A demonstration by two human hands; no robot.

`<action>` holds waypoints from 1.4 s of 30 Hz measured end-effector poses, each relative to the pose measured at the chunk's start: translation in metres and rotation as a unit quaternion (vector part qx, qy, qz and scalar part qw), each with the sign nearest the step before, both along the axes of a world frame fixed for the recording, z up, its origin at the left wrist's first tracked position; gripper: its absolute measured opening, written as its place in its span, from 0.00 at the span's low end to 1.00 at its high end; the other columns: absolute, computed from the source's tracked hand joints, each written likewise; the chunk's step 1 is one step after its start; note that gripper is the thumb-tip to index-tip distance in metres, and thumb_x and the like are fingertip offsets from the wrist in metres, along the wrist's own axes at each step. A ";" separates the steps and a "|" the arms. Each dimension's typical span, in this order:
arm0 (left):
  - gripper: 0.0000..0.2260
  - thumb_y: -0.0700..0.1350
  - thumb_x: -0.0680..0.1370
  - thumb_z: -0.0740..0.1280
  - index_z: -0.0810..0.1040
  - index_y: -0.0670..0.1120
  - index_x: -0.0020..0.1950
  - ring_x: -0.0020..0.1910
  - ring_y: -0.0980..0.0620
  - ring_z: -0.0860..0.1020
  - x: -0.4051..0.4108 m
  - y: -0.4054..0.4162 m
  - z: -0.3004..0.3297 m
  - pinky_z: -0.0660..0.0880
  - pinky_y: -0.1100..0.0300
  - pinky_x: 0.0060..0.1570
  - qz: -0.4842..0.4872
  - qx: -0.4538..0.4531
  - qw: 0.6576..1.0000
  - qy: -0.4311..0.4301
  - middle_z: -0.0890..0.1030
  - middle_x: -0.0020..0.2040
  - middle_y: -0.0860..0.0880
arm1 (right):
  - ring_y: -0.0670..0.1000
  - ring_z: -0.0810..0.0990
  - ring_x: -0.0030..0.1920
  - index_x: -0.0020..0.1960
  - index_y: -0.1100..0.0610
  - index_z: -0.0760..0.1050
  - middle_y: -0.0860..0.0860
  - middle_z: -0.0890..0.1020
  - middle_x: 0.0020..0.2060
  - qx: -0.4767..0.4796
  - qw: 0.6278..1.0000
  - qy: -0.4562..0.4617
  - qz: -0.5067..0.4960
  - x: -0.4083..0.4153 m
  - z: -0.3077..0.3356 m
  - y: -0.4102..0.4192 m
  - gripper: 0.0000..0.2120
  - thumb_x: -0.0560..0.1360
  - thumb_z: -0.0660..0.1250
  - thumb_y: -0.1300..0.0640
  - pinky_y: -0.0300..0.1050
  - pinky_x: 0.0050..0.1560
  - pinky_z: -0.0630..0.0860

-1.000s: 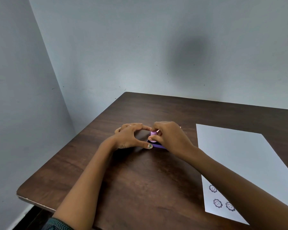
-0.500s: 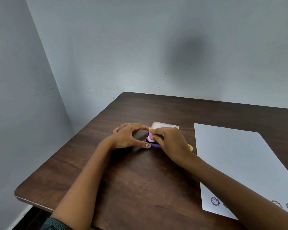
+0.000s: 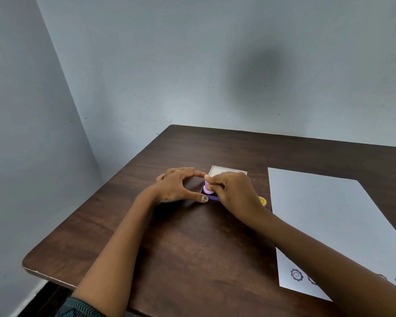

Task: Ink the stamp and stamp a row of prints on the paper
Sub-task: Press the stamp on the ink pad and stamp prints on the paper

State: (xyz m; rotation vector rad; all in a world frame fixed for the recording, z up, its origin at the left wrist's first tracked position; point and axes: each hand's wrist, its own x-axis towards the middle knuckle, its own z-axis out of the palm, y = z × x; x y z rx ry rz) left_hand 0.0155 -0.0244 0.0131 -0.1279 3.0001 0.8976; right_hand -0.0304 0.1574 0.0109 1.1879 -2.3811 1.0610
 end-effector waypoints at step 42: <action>0.27 0.66 0.64 0.72 0.67 0.73 0.60 0.74 0.51 0.55 -0.001 -0.001 -0.002 0.51 0.44 0.71 -0.001 -0.004 1.000 0.001 0.65 0.73 0.58 | 0.46 0.80 0.40 0.50 0.59 0.82 0.57 0.86 0.44 -0.054 0.998 -0.036 -0.013 -0.005 -0.003 -0.002 0.09 0.69 0.71 0.61 0.40 0.46 0.76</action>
